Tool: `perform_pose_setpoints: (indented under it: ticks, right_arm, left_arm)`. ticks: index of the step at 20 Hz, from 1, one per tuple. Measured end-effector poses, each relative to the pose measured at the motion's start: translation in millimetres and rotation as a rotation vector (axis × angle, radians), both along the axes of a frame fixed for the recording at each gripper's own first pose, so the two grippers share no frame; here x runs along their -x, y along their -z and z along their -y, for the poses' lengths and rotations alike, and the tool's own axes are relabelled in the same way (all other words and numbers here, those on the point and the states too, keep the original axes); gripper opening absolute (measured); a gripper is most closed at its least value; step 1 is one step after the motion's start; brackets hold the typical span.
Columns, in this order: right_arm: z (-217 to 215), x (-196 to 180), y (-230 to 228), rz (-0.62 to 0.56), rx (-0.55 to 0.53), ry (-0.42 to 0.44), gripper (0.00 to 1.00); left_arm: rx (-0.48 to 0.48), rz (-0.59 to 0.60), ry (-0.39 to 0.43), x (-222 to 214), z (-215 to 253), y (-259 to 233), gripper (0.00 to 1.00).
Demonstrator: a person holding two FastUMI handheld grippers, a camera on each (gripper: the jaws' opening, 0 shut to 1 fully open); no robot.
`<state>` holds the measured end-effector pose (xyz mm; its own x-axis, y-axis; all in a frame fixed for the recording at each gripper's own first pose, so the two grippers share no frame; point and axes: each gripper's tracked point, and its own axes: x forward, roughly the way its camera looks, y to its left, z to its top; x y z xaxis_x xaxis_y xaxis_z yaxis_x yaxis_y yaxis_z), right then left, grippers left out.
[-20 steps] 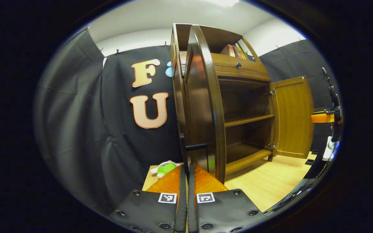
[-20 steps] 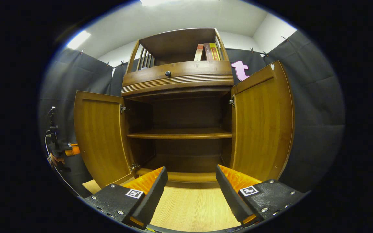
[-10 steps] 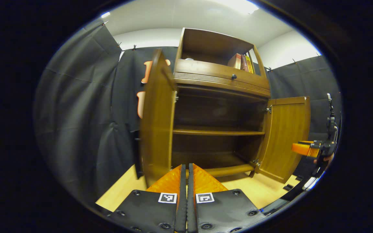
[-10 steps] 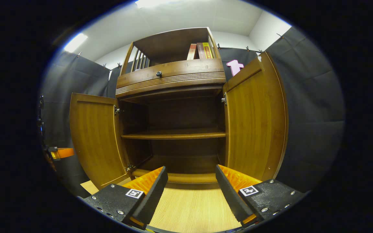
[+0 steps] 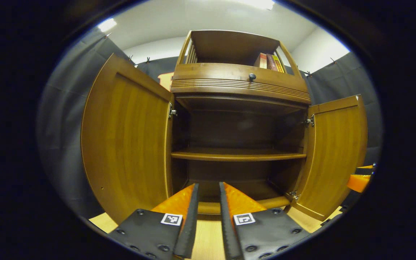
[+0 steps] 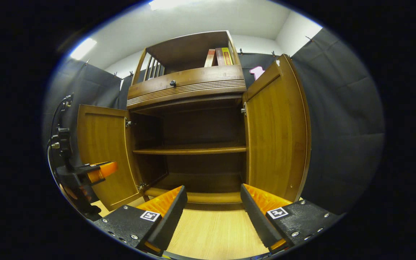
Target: Open the right door of the double-door shoe cabinet with the right hand, and open the left door with the left hand.
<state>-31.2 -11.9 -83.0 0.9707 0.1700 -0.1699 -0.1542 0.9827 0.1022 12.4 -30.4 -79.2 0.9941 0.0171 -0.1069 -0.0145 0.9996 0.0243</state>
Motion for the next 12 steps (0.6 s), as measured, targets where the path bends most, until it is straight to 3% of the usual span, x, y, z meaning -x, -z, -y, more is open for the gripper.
perform_pose_setpoints:
  ticks: [4,6,12]
  right_arm:
    - [4,-4,3,-0.001,-0.005,0.007,0.92]
    - [4,-6,4,-0.004,-0.007,0.007,0.92]
    - [1,-13,1,0.007,-0.033,-0.001,0.92]
  left_arm:
    - [0.056,-0.002,0.074,2,22,4,0.78]
    - [0.059,0.003,0.030,2,12,2,0.99]
    - [0.017,0.034,-0.042,5,-17,-7,0.95]
